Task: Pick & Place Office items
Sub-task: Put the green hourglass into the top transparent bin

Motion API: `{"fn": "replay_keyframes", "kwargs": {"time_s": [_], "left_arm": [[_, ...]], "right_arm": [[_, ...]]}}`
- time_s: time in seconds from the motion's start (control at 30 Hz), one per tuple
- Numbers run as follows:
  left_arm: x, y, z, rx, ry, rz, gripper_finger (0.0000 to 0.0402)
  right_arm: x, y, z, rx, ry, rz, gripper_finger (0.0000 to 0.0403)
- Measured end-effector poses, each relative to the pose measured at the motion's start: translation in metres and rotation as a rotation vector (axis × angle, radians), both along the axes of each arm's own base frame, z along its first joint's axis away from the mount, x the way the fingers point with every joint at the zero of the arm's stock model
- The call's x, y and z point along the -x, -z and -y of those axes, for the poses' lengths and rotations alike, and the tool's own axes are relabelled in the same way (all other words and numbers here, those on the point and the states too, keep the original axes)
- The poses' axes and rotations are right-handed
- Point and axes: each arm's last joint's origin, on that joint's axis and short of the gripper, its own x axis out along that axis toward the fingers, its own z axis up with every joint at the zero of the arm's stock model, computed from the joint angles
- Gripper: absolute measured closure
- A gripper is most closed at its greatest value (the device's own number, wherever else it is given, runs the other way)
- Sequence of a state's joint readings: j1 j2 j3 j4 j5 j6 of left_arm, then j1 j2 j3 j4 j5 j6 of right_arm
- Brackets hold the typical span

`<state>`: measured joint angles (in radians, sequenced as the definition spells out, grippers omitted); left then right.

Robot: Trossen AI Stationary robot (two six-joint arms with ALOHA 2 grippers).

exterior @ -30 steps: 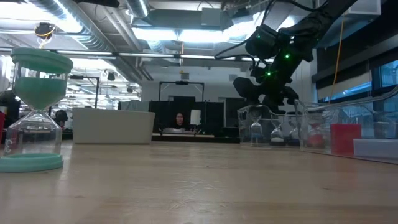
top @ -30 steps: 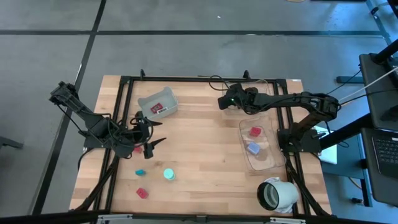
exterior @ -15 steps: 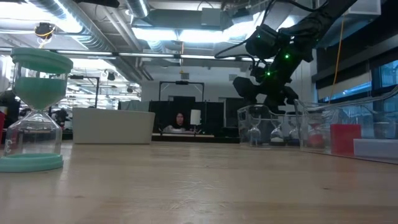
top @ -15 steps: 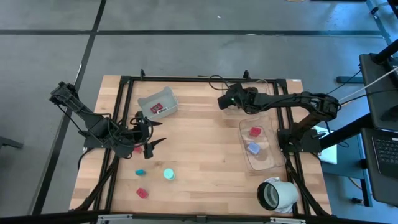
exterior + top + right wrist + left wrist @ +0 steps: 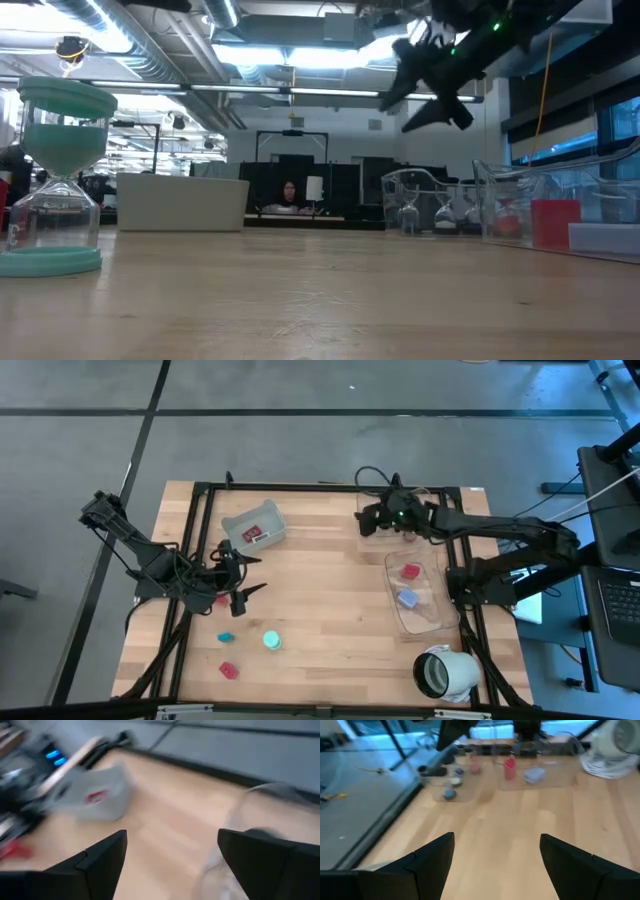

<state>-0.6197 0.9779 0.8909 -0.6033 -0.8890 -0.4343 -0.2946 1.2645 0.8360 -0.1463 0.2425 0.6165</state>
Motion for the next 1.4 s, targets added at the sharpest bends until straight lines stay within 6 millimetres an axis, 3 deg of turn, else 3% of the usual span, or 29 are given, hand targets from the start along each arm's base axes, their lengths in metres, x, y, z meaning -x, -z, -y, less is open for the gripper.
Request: {"fn": "replay_keyframes", "kwargs": {"time_s": [0.17,0.33,0.57,0.73,1.13,1.4], "left_arm": [[-0.005,0.007,0.008,0.065,0.121,-0.082,0.0112],[-0.012,0.026,0.031,0.158,0.307,-0.238,0.0112],[-0.021,0.054,0.062,0.161,0.36,-0.348,0.0112],[-0.028,0.074,0.079,0.141,0.402,-0.41,0.0112],[-0.041,0.102,0.093,0.016,0.464,-0.484,0.0112],[-0.056,0.111,0.089,-0.032,0.455,-0.484,0.0112]], "right_arm": [[-0.007,-0.001,-0.032,-0.027,-0.16,0.009,0.0095],[-0.013,0.001,-0.062,-0.023,-0.264,-0.003,0.0097],[-0.014,0.001,-0.091,0.029,-0.304,-0.012,0.0097],[-0.013,0.001,-0.099,0.05,-0.308,-0.016,0.0097],[-0.013,0.001,-0.1,0.06,-0.295,-0.015,0.0097],[-0.013,0.001,-0.1,0.062,-0.293,-0.016,0.0097]]}}
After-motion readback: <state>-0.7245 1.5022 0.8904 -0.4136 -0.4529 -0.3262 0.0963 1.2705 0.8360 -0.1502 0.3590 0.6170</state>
